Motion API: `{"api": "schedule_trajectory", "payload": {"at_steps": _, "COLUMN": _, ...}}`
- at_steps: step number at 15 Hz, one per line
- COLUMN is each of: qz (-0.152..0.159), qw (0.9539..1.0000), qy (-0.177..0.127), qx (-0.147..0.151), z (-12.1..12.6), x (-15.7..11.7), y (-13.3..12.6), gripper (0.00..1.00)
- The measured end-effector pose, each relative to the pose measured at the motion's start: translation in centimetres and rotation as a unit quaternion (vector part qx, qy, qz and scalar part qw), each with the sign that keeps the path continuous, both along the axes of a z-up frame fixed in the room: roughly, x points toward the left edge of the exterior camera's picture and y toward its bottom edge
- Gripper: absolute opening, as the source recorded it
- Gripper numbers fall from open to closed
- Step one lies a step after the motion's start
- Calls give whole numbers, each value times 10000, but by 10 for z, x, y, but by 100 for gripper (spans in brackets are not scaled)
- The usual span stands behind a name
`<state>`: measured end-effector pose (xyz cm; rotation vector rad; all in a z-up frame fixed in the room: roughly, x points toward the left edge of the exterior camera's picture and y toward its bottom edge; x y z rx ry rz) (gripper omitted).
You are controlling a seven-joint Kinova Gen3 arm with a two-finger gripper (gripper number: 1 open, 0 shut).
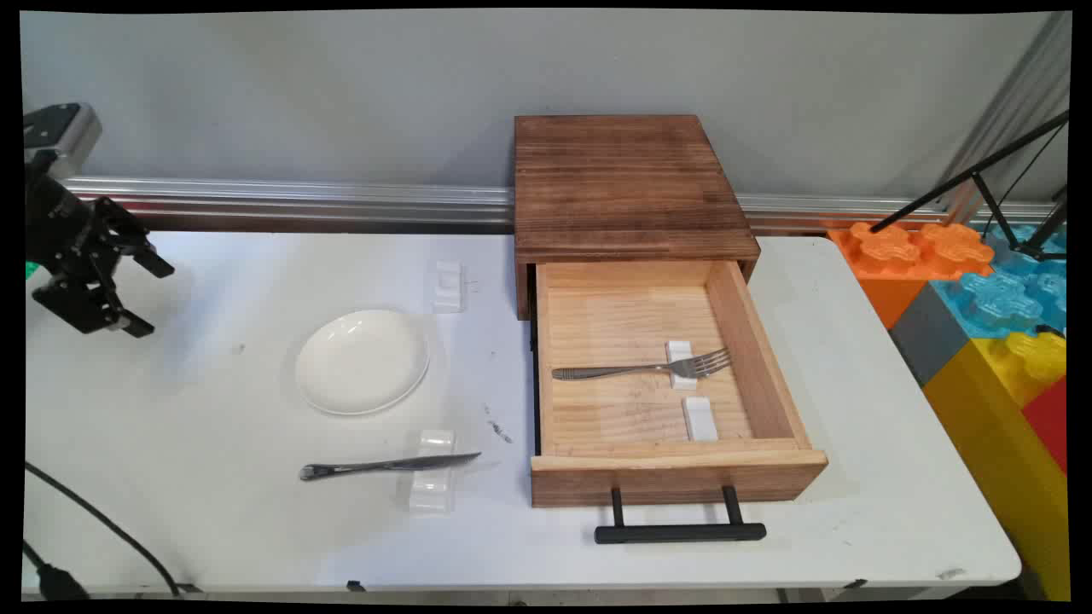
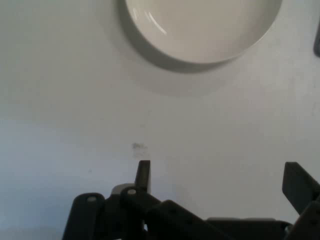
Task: Pick up the knife from the right of the white plate
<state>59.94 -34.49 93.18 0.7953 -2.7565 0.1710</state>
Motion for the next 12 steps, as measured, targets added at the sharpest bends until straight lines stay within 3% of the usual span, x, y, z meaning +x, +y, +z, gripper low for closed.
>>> {"api": "schedule_trajectory", "payload": {"at_steps": 5, "qz": -145, "qw": 9995, "qy": 290, "qx": -29, "z": -7, "x": -8, "y": 4, "gripper": 100}}
{"api": "schedule_trajectory", "payload": {"at_steps": 12, "qz": -240, "qw": 9947, "qy": 1002, "qx": 35, "z": -26, "x": -47, "y": 21, "gripper": 100}}
